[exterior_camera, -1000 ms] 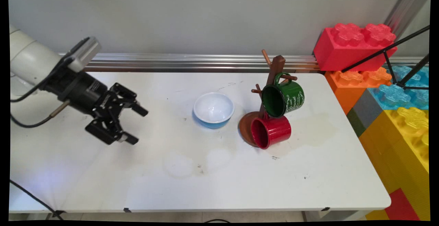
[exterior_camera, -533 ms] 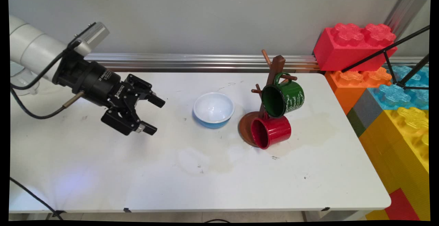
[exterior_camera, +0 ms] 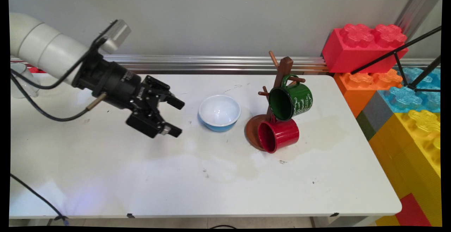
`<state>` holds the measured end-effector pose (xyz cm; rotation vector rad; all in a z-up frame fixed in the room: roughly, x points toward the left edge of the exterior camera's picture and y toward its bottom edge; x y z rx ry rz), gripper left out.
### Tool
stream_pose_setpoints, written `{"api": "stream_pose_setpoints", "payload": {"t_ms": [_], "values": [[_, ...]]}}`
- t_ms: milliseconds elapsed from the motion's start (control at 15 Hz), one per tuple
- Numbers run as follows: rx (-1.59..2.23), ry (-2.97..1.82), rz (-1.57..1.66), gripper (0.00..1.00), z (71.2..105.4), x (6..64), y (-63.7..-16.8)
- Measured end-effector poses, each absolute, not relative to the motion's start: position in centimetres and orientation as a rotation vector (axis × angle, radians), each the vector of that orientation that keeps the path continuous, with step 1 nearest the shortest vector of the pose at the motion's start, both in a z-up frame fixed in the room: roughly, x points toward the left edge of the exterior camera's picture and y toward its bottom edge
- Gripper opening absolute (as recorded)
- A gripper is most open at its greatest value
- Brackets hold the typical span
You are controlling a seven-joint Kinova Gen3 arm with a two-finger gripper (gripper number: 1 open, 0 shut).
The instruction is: Pick up the green mug from the rack
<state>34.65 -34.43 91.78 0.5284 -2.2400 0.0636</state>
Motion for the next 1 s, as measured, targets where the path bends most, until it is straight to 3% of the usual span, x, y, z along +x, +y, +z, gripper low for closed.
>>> {"api": "stream_pose_setpoints", "payload": {"t_ms": [1000], "values": [[0.872,-2.151,0.086,1.0,95.5,20.9,-33.1]]}}
